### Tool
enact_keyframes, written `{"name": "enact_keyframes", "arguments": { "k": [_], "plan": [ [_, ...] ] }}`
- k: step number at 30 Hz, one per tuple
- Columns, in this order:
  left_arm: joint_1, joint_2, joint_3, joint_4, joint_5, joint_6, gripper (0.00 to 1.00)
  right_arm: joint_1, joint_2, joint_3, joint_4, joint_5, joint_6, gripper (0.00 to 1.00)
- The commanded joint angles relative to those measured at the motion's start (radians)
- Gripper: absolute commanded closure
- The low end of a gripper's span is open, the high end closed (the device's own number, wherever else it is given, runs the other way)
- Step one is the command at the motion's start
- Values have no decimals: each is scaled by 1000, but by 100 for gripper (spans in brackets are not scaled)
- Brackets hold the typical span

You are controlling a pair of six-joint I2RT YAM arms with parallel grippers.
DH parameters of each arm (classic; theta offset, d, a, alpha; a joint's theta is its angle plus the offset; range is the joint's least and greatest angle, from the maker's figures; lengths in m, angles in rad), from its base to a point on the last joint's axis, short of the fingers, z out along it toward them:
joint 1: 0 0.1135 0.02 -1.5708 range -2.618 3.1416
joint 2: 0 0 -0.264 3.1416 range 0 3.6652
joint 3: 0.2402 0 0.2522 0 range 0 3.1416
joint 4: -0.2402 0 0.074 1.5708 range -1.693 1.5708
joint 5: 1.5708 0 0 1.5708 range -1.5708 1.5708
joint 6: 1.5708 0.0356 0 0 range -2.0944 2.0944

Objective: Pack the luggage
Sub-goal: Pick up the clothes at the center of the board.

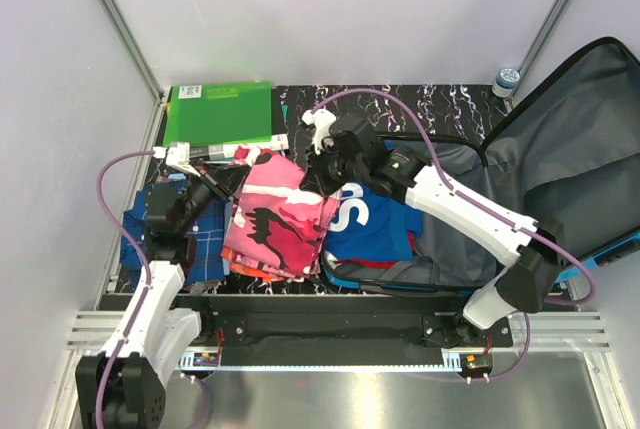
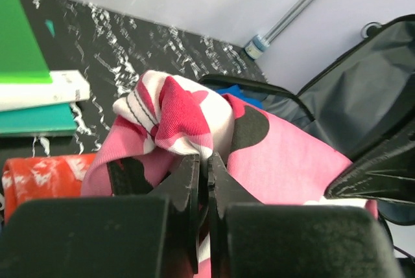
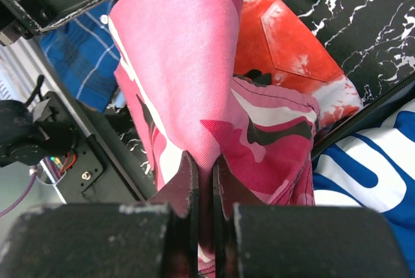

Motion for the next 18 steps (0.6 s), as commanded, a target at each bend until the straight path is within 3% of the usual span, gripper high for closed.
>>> {"name": "enact_keyframes", "arguments": {
  "k": [1,12,18],
  "plan": [
    [-14,-101,53,-45,36,14,100,28,-100,16,83,7,18,100],
    [-106,-284,158,-272,16,89,100,48,-218,39,48,-10,3,100],
    [-144,-321,192,-303,30,73,100,48,-266,63,5,5,-20,100]
  ]
}}
